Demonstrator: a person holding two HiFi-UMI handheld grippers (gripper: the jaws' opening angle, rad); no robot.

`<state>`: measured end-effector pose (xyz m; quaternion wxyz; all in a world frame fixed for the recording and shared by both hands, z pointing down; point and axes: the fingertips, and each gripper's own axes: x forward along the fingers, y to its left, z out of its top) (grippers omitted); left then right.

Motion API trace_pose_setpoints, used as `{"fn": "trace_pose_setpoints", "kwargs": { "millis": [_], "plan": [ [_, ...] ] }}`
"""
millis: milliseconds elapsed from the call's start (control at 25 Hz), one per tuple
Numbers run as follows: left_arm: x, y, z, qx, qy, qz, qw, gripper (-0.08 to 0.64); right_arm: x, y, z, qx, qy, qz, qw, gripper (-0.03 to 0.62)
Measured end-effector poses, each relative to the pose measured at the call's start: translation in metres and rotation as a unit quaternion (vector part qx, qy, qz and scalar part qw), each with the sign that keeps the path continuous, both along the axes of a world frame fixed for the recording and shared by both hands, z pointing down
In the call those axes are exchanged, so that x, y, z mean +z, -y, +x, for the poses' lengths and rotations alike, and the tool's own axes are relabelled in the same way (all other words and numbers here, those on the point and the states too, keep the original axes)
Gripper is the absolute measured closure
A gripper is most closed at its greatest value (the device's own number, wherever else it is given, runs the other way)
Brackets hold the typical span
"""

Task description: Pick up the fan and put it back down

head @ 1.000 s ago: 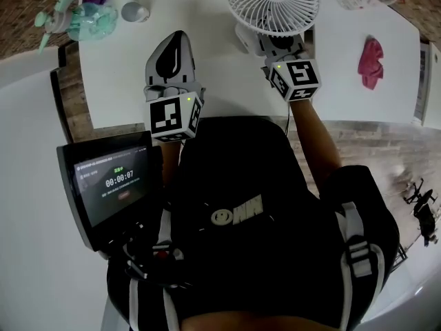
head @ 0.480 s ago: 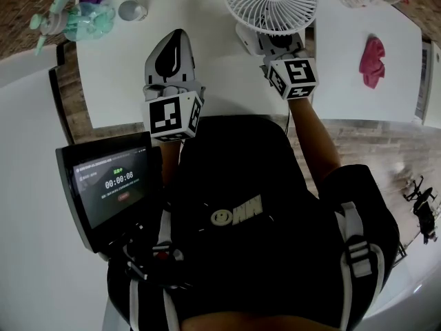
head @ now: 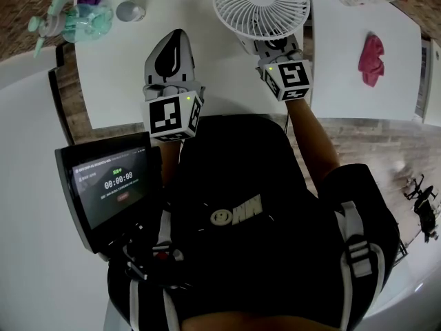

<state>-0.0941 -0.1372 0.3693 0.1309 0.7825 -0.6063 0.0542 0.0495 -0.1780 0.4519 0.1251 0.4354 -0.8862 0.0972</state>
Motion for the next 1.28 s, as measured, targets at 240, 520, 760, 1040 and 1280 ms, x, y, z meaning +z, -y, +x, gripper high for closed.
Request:
{"fn": "trace_pose_setpoints", "kwargs": {
  "millis": [240, 520, 760, 1040, 1280],
  "plan": [
    [0.002, -0.001, -0.002, -0.002, 0.000, 0.001, 1.0000, 0.563, 0.002, 0.001, -0.001, -0.005, -0.010, 0.008, 1.000, 0.546],
    [0.007, -0.004, 0.000, -0.002, -0.001, -0.003, 1.0000, 0.563, -0.002, 0.004, -0.001, -0.021, -0.001, 0.012, 1.000, 0.546],
    [-0.009, -0.008, 0.006, 0.002, 0.006, 0.008, 0.9999, 0.563, -0.018, 0.000, 0.000, -0.032, 0.008, 0.025, 0.999, 0.515],
    [-0.017, -0.015, 0.005, 0.003, 0.009, 0.017, 0.9998, 0.563, -0.026, -0.008, -0.002, -0.039, 0.009, 0.032, 0.999, 0.465],
    [-0.014, -0.013, 0.004, 0.004, 0.009, 0.019, 0.9998, 0.563, -0.018, -0.010, -0.001, -0.039, 0.001, 0.028, 0.999, 0.460]
  ]
}}
